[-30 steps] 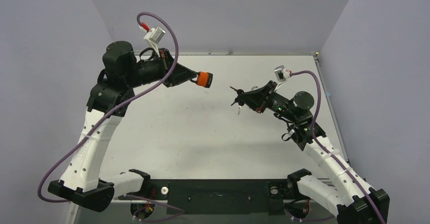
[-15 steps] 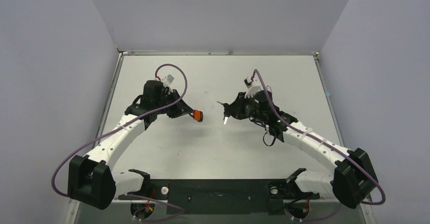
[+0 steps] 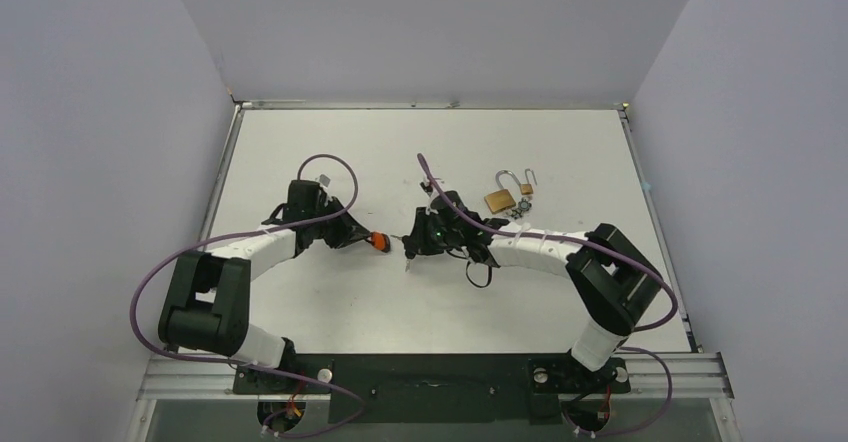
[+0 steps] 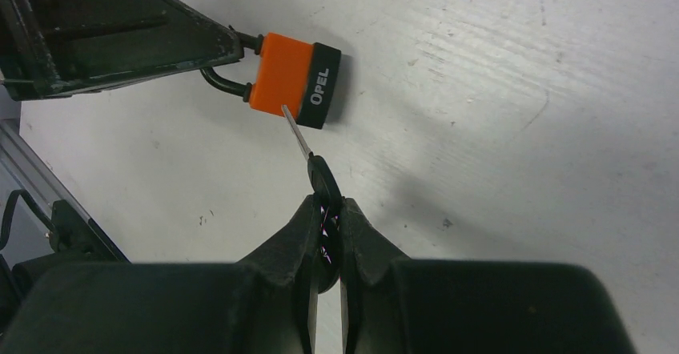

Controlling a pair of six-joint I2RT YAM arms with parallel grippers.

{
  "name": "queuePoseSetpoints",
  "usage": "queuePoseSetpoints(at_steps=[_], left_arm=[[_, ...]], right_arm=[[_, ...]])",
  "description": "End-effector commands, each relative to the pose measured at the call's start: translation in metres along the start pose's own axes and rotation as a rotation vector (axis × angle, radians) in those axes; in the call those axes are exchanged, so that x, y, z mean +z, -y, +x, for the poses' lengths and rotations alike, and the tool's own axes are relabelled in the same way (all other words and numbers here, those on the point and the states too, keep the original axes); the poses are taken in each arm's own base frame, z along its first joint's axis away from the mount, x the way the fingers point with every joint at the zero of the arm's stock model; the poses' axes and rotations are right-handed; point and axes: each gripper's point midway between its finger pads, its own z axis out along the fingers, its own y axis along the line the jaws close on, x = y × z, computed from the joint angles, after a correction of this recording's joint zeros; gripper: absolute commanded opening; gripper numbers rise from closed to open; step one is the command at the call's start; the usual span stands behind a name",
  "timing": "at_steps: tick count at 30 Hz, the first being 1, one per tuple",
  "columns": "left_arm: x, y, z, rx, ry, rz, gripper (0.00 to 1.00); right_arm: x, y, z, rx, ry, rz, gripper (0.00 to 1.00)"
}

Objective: Lock with the key
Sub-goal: Place the key at the center of the board.

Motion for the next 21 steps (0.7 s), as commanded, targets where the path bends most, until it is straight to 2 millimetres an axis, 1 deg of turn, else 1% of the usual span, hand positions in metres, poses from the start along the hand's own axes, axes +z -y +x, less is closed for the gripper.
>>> queuePoseSetpoints(at_steps=[1, 2, 3, 4, 5, 6, 7, 8, 9, 10, 11, 12, 15, 16, 17, 18, 19, 20, 21], left_arm=[[0.002, 0.009, -0.017, 0.039, 0.047, 0.041, 0.00], [-0.002, 0.013, -0.022, 0.052, 0.055, 0.032, 0.00], [-0.004, 0.005, -0.020, 0.069, 0.047, -0.024, 0.00], [-0.010, 0.014, -0.029, 0.095, 0.071, -0.026, 0.00], [-0.016, 0.006, -0.028, 0.125, 0.068, -0.091, 0.00], [-0.022, 0.017, -0.039, 0.156, 0.093, -0.097, 0.00], [-0.029, 0.016, -0.042, 0.191, 0.094, -0.145, 0.00], [-0.034, 0.018, -0.050, 0.231, 0.117, -0.175, 0.00], [-0.040, 0.022, -0.049, 0.253, 0.107, -0.198, 0.00], [-0.045, 0.015, -0.047, 0.280, 0.094, -0.250, 0.00], [-0.046, 0.022, -0.048, 0.307, 0.095, -0.255, 0.00], [-0.047, 0.019, -0.043, 0.335, 0.077, -0.283, 0.00], [-0.040, 0.019, -0.038, 0.378, 0.046, -0.323, 0.00], [-0.036, 0.014, -0.033, 0.395, 0.026, -0.360, 0.00], [-0.034, 0.016, -0.032, 0.406, 0.020, -0.363, 0.00], [-0.031, 0.012, -0.030, 0.421, 0.018, -0.399, 0.00], [-0.029, 0.013, -0.030, 0.429, 0.018, -0.406, 0.00], [-0.025, 0.010, -0.027, 0.437, 0.010, -0.423, 0.00], [-0.024, 0.012, -0.029, 0.444, 0.014, -0.427, 0.00]], right_arm=[[0.010, -0.029, -0.028, -0.002, 0.080, -0.041, 0.00], [0.012, -0.030, -0.030, -0.005, 0.083, -0.038, 0.00], [0.016, -0.030, -0.025, -0.007, 0.067, -0.029, 0.00], [0.018, -0.032, -0.027, -0.008, 0.070, -0.029, 0.00], [0.021, -0.032, -0.023, -0.010, 0.058, -0.025, 0.00], [0.023, -0.034, -0.025, -0.010, 0.064, -0.023, 0.00], [0.026, -0.033, -0.022, -0.009, 0.056, -0.017, 0.00], [0.028, -0.035, -0.024, -0.007, 0.059, -0.018, 0.00], [0.029, -0.035, -0.025, -0.007, 0.060, -0.017, 0.00], [0.032, -0.036, -0.026, -0.005, 0.061, -0.016, 0.00], [0.033, -0.037, -0.028, -0.004, 0.063, -0.016, 0.00], [0.036, -0.037, -0.029, -0.001, 0.064, -0.015, 0.00], [0.041, -0.042, -0.035, 0.009, 0.074, -0.024, 0.00], [0.045, -0.042, -0.034, 0.013, 0.070, -0.023, 0.00], [0.046, -0.045, -0.038, 0.020, 0.076, -0.031, 0.00], [0.049, -0.045, -0.037, 0.024, 0.075, -0.033, 0.00], [0.050, -0.047, -0.040, 0.034, 0.083, -0.034, 0.00], [0.052, -0.046, -0.041, 0.040, 0.087, -0.032, 0.00], [0.054, -0.044, -0.041, 0.052, 0.092, -0.023, 0.00]])
